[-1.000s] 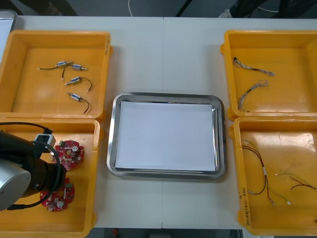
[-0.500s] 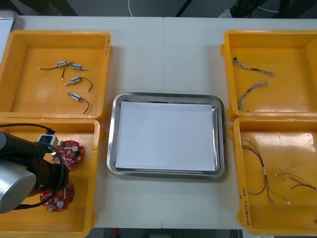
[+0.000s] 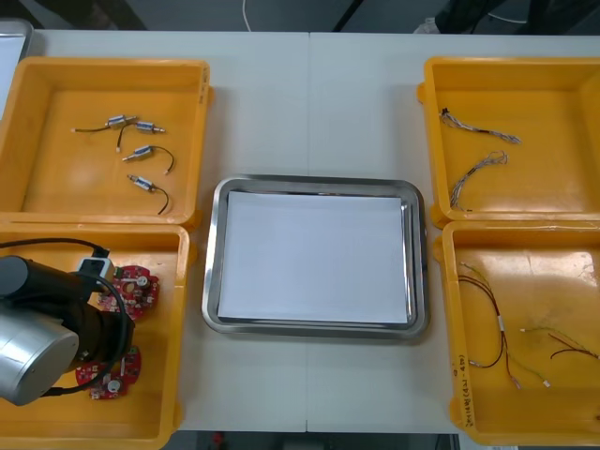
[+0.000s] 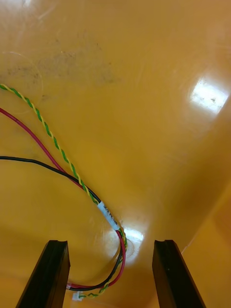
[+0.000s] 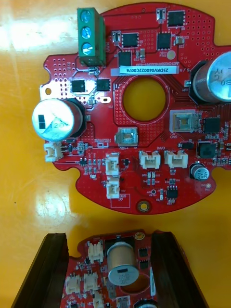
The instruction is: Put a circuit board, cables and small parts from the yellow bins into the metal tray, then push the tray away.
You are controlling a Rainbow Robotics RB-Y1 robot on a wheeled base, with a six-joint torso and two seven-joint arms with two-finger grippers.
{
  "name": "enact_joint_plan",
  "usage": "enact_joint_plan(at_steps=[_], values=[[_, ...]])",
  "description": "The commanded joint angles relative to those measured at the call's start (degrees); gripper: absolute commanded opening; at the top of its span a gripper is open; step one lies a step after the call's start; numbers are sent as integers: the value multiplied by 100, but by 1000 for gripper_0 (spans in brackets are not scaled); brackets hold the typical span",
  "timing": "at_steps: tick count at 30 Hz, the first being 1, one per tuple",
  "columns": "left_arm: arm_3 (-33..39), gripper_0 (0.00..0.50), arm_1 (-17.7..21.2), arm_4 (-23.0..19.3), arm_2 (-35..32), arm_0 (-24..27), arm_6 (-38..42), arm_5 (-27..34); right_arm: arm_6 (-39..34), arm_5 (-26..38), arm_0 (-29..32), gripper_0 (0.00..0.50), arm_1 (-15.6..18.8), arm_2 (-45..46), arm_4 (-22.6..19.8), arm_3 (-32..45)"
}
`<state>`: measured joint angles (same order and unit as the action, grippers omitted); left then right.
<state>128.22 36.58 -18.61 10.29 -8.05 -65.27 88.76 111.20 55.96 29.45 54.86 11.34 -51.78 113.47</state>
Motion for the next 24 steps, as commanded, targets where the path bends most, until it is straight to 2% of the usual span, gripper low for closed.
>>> enact_joint_plan(at_steps=[1,6,8,9,10,11,12,13,24], values=[[10,500,-98,77,104,-153,427,-70,315,-59,43,500,235,-167,-25,-97],[10,500,-98,77,104,-161,427,-70,271,-112,-19,500,271,-317,-52,-185],[19,361,-107,77,96,-153,427,-70,262,-173,-63,500,262,-378,-61,-264],[19,229,-107,77,87,-153,418,-70,262,-173,-106,500,271,-422,-69,-299],[36,131,-98,77,87,-153,418,-61,262,-173,-133,500,271,-431,-78,-326],[45,90,-107,77,87,-161,418,-61,262,-173,-150,500,271,-440,-78,-343],[63,17,-98,77,87,-153,410,-61,279,-173,-186,500,271,-457,-87,-369],[72,3,-98,77,78,-153,410,-61,279,-173,-221,500,271,-475,-96,-396],[98,1,-98,-29,-36,-91,339,71,279,-173,-528,500,271,-615,-184,-677]])
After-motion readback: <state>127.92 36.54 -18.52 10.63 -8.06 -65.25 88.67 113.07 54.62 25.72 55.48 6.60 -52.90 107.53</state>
